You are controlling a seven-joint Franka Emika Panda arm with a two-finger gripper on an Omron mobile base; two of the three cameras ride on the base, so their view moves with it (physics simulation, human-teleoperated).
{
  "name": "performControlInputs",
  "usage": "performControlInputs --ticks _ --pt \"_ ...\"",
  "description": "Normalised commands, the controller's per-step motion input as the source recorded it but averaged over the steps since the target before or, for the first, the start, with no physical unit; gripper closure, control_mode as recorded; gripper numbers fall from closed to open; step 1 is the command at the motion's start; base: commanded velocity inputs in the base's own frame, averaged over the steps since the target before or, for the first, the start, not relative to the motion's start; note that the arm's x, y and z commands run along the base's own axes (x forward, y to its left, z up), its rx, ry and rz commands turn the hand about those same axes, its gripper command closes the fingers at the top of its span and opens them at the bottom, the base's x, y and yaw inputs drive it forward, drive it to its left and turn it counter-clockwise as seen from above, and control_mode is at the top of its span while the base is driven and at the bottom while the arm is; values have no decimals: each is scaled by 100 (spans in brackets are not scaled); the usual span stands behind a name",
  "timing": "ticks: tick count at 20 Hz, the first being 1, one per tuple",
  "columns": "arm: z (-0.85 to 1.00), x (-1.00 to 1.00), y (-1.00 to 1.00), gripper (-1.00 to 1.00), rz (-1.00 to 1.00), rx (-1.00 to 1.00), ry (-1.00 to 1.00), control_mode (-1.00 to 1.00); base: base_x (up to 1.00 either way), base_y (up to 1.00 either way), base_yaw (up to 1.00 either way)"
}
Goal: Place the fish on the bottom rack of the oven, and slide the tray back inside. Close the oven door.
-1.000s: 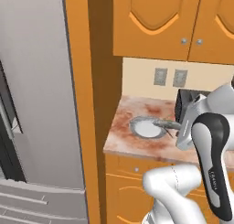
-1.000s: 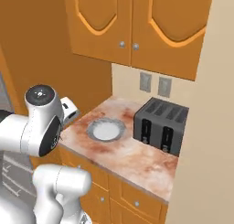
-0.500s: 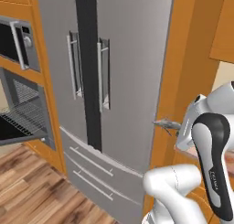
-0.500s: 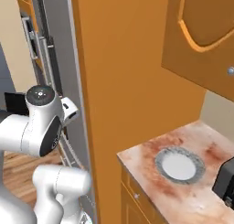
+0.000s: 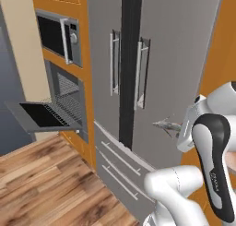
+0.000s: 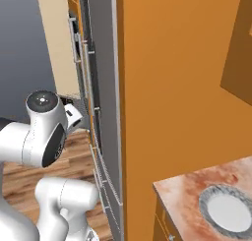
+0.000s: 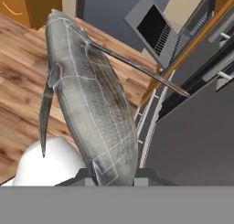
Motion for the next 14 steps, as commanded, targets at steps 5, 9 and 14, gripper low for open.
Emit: performControlInputs --ticks 5,9,14 --pt "0 0 0 100 0 0 0 100 92 56 30" --pt "0 0 0 100 0 0 0 100 32 96 28" --pt "0 0 0 100 0 0 0 100 -13 100 33"
